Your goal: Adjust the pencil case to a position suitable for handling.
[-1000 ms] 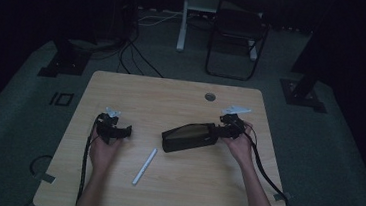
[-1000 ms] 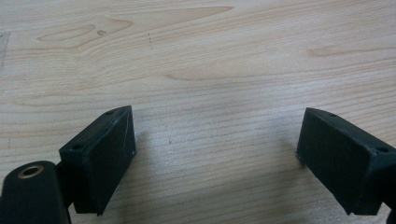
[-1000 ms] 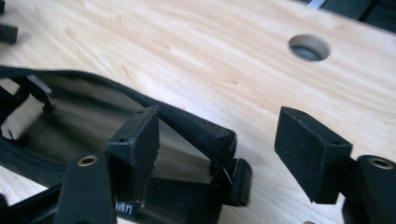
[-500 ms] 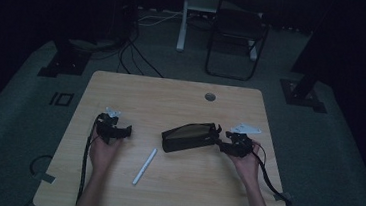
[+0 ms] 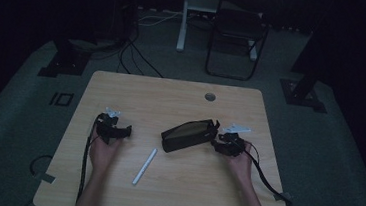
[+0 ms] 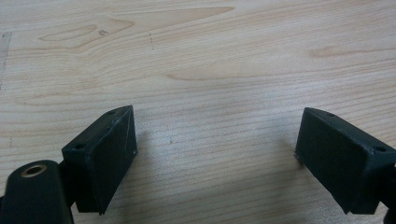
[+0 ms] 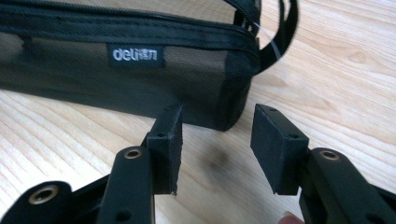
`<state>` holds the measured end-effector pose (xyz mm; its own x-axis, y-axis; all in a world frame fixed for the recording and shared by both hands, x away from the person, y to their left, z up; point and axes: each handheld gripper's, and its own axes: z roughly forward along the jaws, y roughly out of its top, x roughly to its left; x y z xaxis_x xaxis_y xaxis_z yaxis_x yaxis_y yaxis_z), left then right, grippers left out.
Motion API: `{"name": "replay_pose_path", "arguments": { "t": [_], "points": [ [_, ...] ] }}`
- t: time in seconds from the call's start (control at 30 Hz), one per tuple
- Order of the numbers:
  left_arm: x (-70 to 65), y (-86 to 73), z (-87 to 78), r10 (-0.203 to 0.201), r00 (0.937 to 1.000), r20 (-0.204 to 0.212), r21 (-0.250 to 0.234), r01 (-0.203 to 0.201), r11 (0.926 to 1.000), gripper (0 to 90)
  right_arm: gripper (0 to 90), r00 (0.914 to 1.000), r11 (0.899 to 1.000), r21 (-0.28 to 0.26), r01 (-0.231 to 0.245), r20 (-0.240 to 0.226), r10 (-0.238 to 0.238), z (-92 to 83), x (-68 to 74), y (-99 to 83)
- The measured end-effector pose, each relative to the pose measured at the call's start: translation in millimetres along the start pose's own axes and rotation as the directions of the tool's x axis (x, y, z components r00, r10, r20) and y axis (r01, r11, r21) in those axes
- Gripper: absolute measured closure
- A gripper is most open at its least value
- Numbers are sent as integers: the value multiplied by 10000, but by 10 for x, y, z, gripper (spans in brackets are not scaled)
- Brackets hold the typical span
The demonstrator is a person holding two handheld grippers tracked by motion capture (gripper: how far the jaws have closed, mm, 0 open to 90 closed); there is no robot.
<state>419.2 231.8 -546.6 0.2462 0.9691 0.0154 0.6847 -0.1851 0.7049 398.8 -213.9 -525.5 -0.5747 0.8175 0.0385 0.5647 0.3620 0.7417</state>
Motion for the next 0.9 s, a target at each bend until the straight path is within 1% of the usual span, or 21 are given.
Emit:
{"name": "replay_pose_path", "arguments": {
  "t": [0.07, 0.13, 0.17, 0.27, 0.3, 0.33, 0.4, 0.43, 0.47, 0.5, 0.53, 0.57, 0.6, 0.63, 0.67, 0.7, 0.73, 0.77, 0.8, 0.83, 0.9],
  "points": [
    [0, 0, 0, 5, 10000, -1, 0, -5, 10000, 128, 484, 9999, 10000, 75, 17, -134, -16, 15, 13, 9],
    [0, 0, 0, 3, 10000, 0, -2, -3, 10000, 128, 464, 10000, 10000, 78, 59, -54, -58, 8, 20, 1],
    [1, 1, 0, 10, 10000, -2, -1, -10, 10000, 129, 434, 9999, 9999, 84, 114, 93, -115, -19, 28, -36],
    [1, 1, 0, 6, 10000, -2, -1, -6, 10000, 129, 420, 9996, 9997, 161, 194, 217, -198, -33, 30, -61],
    [1, 1, 0, 6, 10000, -5, -1, -6, 10000, 129, 394, 9989, 9993, 285, 252, 376, -262, -86, 16, -148],
    [1, 1, 0, 6, 10000, -5, -1, -6, 10000, 130, 394, 9989, 9993, 285, 252, 376, -262, -86, 16, -148],
    [5, 0, -5, -16, 10000, -41, -24, 16, 10000, 148, 361, 9985, 9992, 331, 205, 510, -222, -145, -10, -250],
    [7, -2, -6, -21, 10000, -36, -31, 21, 10000, 148, 361, 9985, 9992, 331, 205, 510, -222, -145, -10, -250],
    [7, -2, -6, -20, 10000, -39, -33, 20, 10000, 150, 350, 9981, 9990, 421, 158, 592, -183, -168, -23, -318],
    [4, -3, -9, -42, 10000, -56, -37, 42, 10000, 150, 350, 9981, 9990, 421, 158, 592, -183, -168, -23, -318],
    [-11, 7, -81, -53, 10000, -35, 126, 54, 9999, 317, 341, 9977, 9987, 483, 131, 657, -162, -180, -31, -377],
    [-18, 12, -102, 3, 10000, 0, 287, -3, 9996, 411, 338, 9978, 9985, 539, 93, 651, -128, -181, -32, -399],
    [-18, 12, -102, 3, 10000, 0, 287, -3, 9996, 395, 338, 9978, 9985, 539, 93, 651, -128, -181, -32, -399],
    [-27, 6, -121, 110, 9999, 98, 401, -113, 9991, 396, 326, 9984, 9984, 561, 43, 561, -74, -183, -44, -426],
    [-70, -29, -180, 567, 9984, 5, 374, -567, 9977, 405, 326, 9986, 9985, 551, 3, 537, -33, -185, -51, -430],
    [-70, -29, -180, 567, 9984, 5, 374, -567, 9977, 408, 324, 9986, 9985, 541, -21, 528, -7, -184, -58, -432],
    [-114, -58, -260, 951, 9952, 224, 284, -958, 9950, 408, 321, 9986, 9987, 516, -39, 528, 12, -182, -67, -433],
    [-137, -67, -310, 1068, 9941, 215, 130, -1071, 9942, 405, 319, 9986, 9988, 489, -99, 514, 74, -179, -74, -436],
    [-137, -67, -310, 1068, 9941, 215, 130, -1071, 9942, 394, 319, 9986, 9988, 489, -99, 514, 74, -179, -74, -436],
    [-182, -83, -419, 1028, 9938, 420, -230, -1019, 9945, 396, 315, 9986, 9990, 428, -111, 521, 89, -175, -79, -439],
    [-222, -102, -513, 1049, 9918, 727, -434, -1019, 9938, 400, 315, 9986, 9991, 417, -119, 522, 97, -174, -79, -440]
  ]
}}
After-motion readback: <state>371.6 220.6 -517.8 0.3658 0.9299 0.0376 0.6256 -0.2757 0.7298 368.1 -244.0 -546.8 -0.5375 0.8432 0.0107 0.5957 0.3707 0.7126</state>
